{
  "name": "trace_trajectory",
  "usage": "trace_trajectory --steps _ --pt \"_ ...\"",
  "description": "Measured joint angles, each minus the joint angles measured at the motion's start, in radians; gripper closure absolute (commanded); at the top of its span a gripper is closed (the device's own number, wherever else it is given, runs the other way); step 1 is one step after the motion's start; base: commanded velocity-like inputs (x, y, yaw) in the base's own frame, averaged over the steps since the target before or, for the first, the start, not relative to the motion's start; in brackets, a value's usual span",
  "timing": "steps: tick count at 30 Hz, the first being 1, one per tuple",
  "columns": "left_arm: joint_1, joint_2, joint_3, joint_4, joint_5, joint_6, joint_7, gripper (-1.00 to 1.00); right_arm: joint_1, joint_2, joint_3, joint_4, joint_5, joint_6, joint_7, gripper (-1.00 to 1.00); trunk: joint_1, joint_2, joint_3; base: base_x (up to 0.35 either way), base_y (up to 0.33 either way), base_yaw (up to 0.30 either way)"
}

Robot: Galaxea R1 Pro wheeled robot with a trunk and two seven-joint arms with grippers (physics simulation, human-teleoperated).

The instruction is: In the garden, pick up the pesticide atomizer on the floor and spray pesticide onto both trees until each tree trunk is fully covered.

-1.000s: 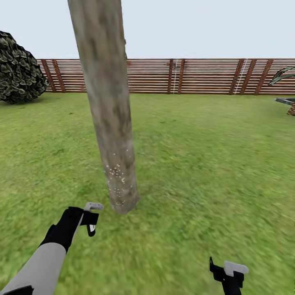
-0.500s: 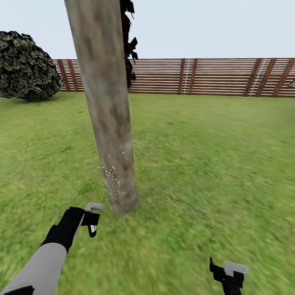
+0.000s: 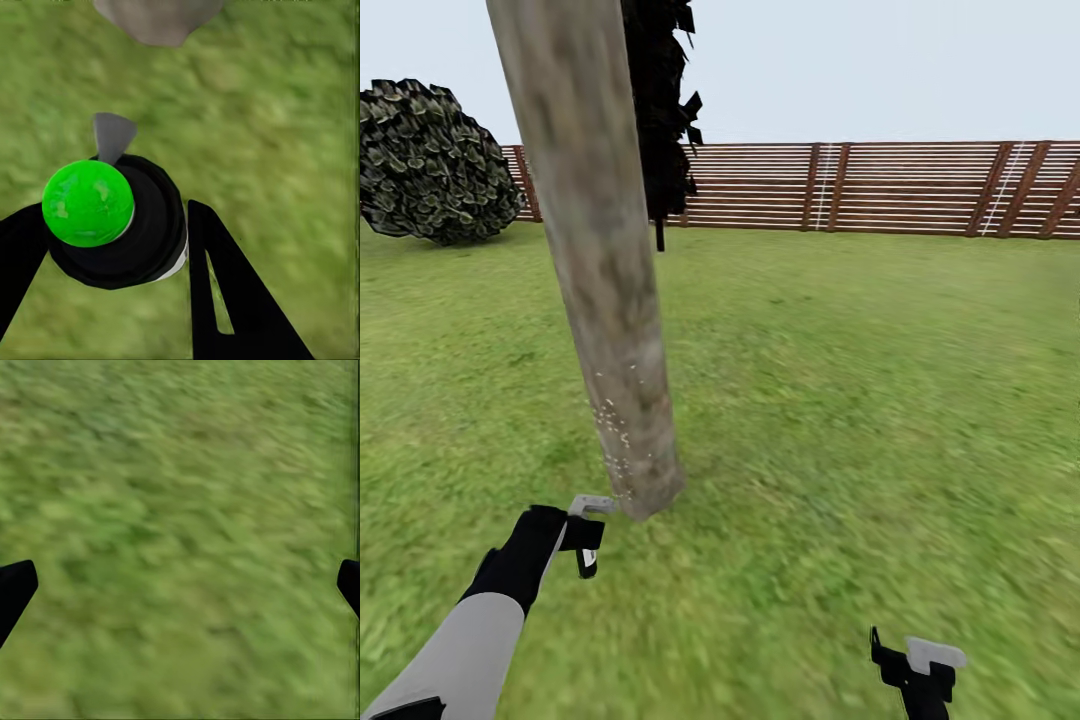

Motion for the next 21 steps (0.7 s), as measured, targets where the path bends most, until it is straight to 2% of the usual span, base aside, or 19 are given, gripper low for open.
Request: trace_trajectory --steps 6,21 --pt "0.000 0.000 0.000 0.000 -0.001 0.000 0.000 1.00 0.000 0.000 0.000 0.000 0.000 0.000 0.000 -1.00 0.000 0.000 0.000 0.000 -0.282 0.079" --pt "0.000 0.012 0.008 0.000 -0.008 0.001 0.023 1.00 0.000 0.000 0.000 0.000 0.000 0.000 0.000 -1.00 0.000 0.000 0.000 0.000 -0.282 0.273"
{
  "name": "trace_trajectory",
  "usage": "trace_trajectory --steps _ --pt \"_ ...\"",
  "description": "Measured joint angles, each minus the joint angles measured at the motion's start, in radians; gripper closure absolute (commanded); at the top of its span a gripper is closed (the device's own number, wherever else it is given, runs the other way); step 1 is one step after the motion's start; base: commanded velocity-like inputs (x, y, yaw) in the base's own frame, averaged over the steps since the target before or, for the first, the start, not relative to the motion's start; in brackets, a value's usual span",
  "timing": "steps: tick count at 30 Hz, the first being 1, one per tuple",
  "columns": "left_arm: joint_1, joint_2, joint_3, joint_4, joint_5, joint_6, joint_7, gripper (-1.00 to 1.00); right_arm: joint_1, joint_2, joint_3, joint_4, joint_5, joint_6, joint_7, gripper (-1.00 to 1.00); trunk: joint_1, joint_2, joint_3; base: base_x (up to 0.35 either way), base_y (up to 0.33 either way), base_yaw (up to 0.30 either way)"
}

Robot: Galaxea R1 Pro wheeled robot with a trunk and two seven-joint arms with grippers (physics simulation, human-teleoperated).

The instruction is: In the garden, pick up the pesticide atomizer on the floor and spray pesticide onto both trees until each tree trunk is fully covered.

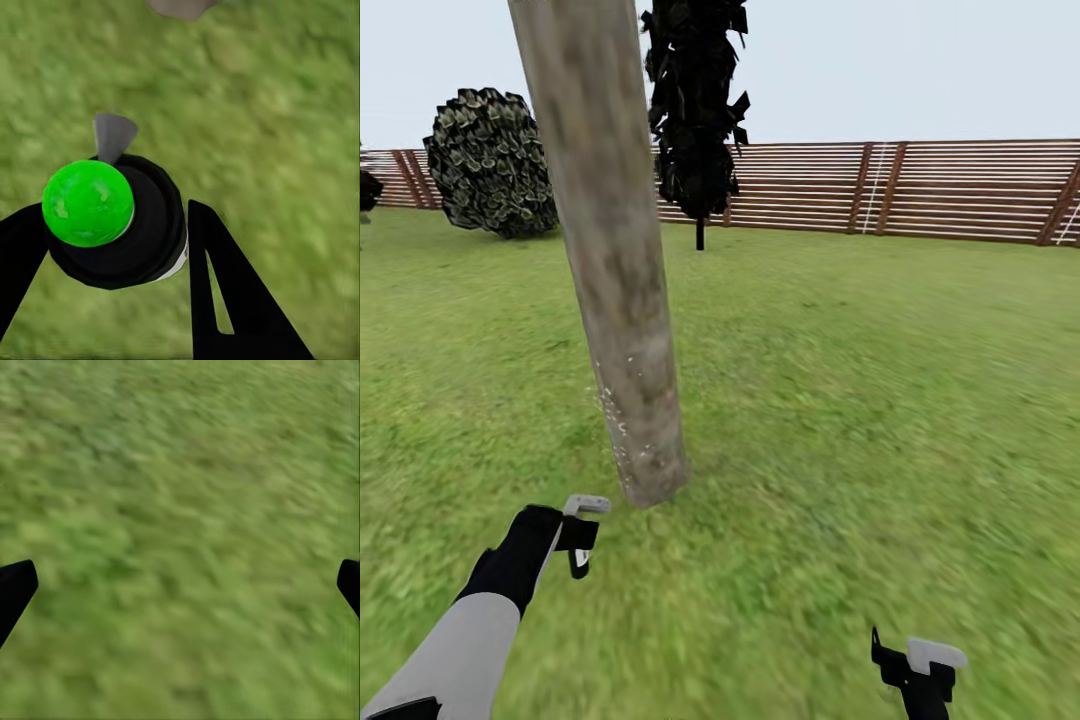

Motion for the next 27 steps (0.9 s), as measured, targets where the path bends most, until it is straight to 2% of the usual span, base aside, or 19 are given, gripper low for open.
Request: trace_trajectory --steps 4,11,15,21,27 --pt "0.000 -0.003 -0.002 0.001 0.002 0.000 0.020 1.00 0.000 0.000 0.000 0.000 0.000 0.000 0.000 -1.00 0.000 0.000 0.000 0.000 -0.282 0.199" --pt "0.000 -0.007 -0.002 0.002 0.000 -0.001 0.027 1.00 0.000 -0.002 0.000 0.000 0.000 -0.001 -0.001 -1.00 0.000 0.000 0.000 0.007 -0.282 0.004" --pt "0.000 -0.008 -0.001 0.002 0.004 -0.001 0.071 1.00 0.000 -0.002 0.000 0.000 0.000 -0.001 -0.001 -1.00 0.000 0.000 0.000 0.077 -0.282 0.000" --pt "0.000 -0.009 0.000 0.002 0.009 -0.004 0.082 1.00 0.000 -0.001 0.000 0.000 0.000 -0.001 -0.001 -1.00 0.000 0.000 0.000 0.108 -0.282 0.003" --pt "0.000 -0.010 0.000 0.002 0.009 -0.007 0.083 1.00 0.000 0.000 0.000 0.000 0.000 -0.001 -0.001 -1.00 0.000 0.000 0.000 0.120 -0.281 0.211"
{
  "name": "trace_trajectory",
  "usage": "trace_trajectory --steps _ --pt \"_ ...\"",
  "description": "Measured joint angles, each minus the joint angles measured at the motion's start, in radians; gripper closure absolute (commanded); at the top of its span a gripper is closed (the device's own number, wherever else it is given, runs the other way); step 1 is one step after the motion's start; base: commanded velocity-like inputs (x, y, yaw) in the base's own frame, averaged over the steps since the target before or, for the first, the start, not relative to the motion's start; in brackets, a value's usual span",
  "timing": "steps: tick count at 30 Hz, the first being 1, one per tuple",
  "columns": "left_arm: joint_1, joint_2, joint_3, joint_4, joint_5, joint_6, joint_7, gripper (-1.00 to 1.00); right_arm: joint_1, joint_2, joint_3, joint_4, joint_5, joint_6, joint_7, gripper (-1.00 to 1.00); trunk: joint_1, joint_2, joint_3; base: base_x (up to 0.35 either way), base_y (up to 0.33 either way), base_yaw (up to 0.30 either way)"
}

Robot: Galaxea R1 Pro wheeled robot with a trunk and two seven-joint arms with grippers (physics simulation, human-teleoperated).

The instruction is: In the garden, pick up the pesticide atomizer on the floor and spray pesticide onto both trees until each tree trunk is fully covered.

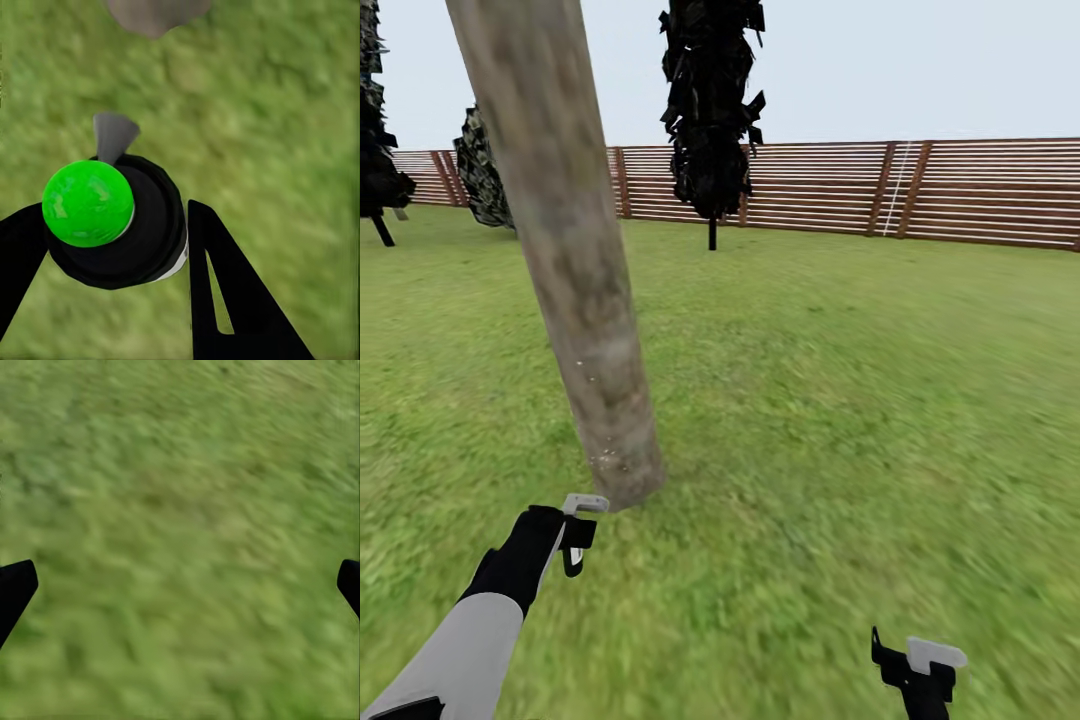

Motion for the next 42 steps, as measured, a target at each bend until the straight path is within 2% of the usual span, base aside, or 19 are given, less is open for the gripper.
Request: trace_trajectory --steps 22,34,42 --pt "0.000 0.000 0.001 -0.001 0.002 -0.002 -0.001 1.00 0.000 0.000 0.000 0.000 0.000 0.000 0.000 -1.00 0.000 0.000 0.000 0.045 -0.281 0.275" --pt "0.000 0.001 0.003 -0.001 0.000 -0.002 -0.002 1.00 0.000 0.000 0.000 0.000 0.000 0.001 0.001 -1.00 0.000 0.000 0.000 0.086 -0.280 0.027" --pt "0.000 0.002 0.003 -0.002 0.000 -0.003 -0.002 1.00 0.000 0.000 0.000 0.000 0.000 0.000 0.000 -1.00 0.000 0.000 0.000 0.140 -0.274 0.254"
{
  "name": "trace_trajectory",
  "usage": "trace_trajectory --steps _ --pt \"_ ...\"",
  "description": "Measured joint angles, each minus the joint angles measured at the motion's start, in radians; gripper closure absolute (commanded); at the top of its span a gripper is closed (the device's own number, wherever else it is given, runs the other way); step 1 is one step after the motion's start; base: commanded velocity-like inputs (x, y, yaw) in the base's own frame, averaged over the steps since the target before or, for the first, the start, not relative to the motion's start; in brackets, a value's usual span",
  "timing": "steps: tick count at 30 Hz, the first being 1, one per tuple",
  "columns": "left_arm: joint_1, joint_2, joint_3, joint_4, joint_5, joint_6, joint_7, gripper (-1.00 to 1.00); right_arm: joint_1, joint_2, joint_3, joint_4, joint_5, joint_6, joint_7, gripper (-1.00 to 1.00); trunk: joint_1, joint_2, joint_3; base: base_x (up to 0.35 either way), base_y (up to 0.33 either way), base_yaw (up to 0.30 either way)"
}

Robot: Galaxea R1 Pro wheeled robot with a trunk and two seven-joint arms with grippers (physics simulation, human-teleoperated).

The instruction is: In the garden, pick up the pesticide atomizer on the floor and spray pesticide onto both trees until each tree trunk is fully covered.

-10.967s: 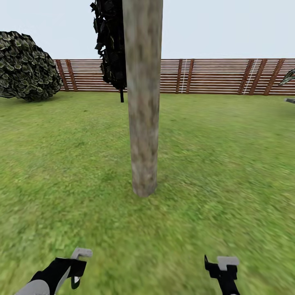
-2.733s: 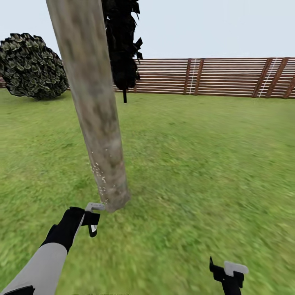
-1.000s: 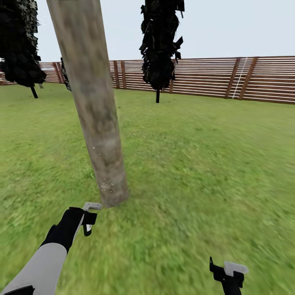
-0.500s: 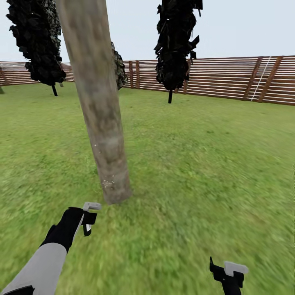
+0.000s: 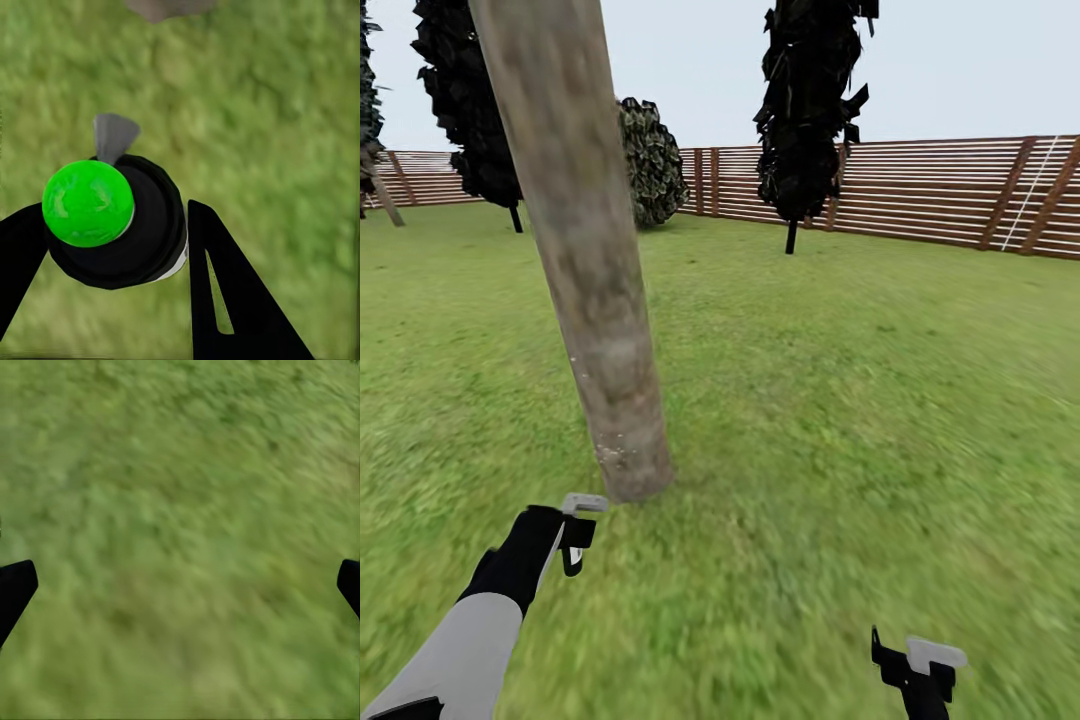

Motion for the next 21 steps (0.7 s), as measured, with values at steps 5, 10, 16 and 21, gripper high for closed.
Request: trace_trajectory --steps 5,10,16,21 --pt "0.000 0.001 0.017 0.000 0.001 0.000 0.000 1.00 0.000 0.000 0.000 0.000 0.000 0.000 0.000 -1.00 0.000 0.000 0.000 0.165 -0.254 0.278" --pt "0.000 0.001 0.021 0.000 0.002 -0.001 0.000 1.00 0.000 0.000 0.000 0.000 0.000 0.000 0.000 -1.00 0.000 0.000 0.000 0.161 -0.245 0.278" --pt "0.000 0.001 0.023 0.000 0.002 -0.001 0.000 1.00 0.000 0.000 0.000 0.000 0.000 0.000 0.001 -1.00 0.000 0.000 0.000 -0.035 -0.264 0.278" --pt "0.000 0.001 0.024 0.000 0.002 -0.002 0.000 1.00 0.000 0.000 0.000 0.000 0.000 0.000 0.001 -1.00 0.000 0.000 0.000 -0.159 -0.148 0.278"
